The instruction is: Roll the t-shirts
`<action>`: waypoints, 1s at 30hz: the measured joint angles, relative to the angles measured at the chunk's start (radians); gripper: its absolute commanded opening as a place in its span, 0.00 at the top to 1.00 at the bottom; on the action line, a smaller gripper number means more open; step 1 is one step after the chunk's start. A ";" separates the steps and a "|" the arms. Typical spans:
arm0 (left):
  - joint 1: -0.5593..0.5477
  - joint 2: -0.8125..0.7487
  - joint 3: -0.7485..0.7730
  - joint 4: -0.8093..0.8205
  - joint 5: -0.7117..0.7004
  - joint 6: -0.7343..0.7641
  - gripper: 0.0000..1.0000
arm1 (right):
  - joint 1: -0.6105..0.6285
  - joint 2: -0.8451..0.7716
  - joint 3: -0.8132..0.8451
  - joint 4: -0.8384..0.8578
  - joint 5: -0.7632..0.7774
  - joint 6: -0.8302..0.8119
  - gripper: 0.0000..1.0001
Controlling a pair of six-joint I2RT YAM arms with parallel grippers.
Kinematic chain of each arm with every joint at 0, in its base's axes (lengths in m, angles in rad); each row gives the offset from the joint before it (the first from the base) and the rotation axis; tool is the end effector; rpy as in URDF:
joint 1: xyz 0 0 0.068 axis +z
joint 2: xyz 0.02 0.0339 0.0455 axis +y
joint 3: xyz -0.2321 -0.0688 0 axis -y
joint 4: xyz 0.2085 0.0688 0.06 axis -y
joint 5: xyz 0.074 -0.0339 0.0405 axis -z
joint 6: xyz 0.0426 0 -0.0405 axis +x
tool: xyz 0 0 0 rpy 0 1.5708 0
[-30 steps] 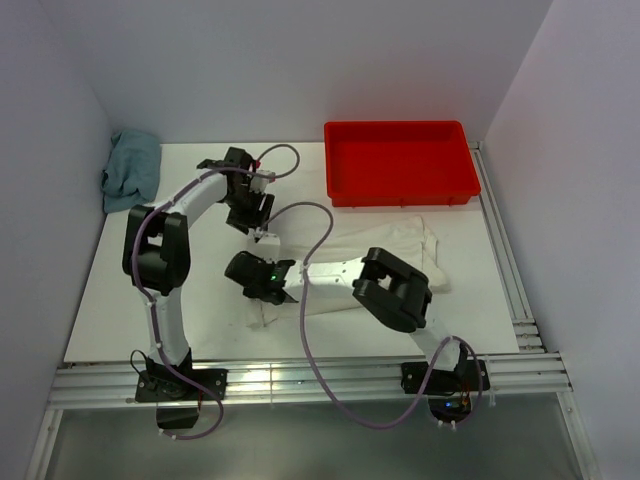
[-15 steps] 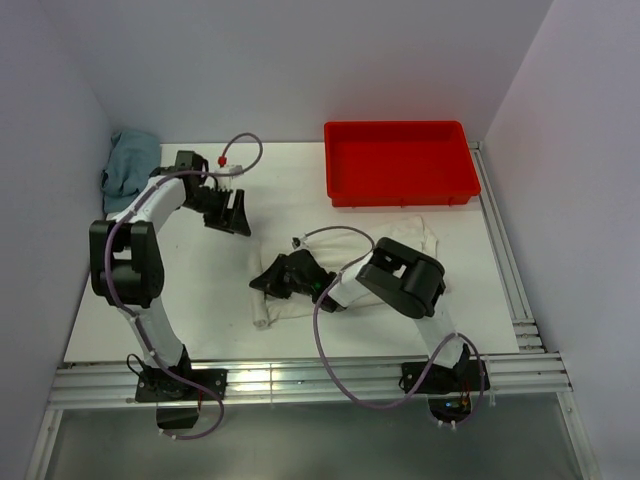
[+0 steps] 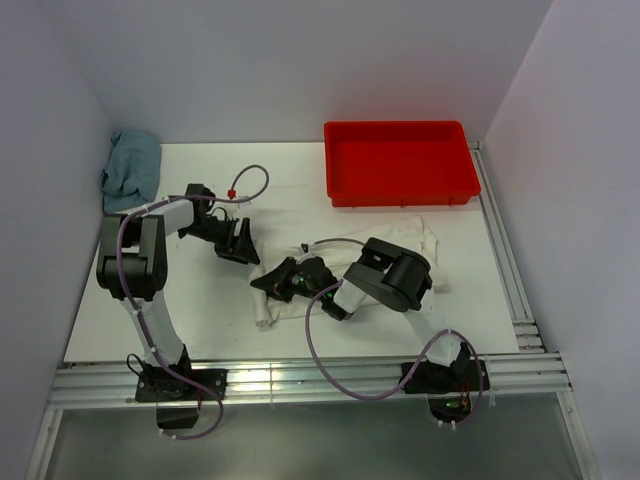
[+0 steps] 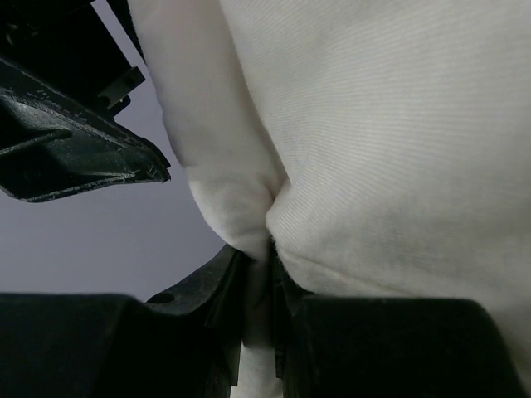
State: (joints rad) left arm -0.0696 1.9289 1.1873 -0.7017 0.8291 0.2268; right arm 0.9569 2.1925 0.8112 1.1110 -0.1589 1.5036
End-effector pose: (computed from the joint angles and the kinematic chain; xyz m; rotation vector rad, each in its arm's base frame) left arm 0.3058 -0.0528 0.1323 0.4766 2.6755 -1.1781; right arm 0.2049 0.3024 0.0777 0.4846 2.2421 1.7024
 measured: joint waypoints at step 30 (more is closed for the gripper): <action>-0.206 -0.010 0.116 -0.035 -0.492 -0.168 1.00 | 0.141 -0.250 0.364 -1.183 0.385 -0.307 0.39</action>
State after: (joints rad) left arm -0.2756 1.9194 1.3037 -0.7372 0.3370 0.0586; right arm 1.0977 1.9423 1.1748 -0.0719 0.2264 1.1965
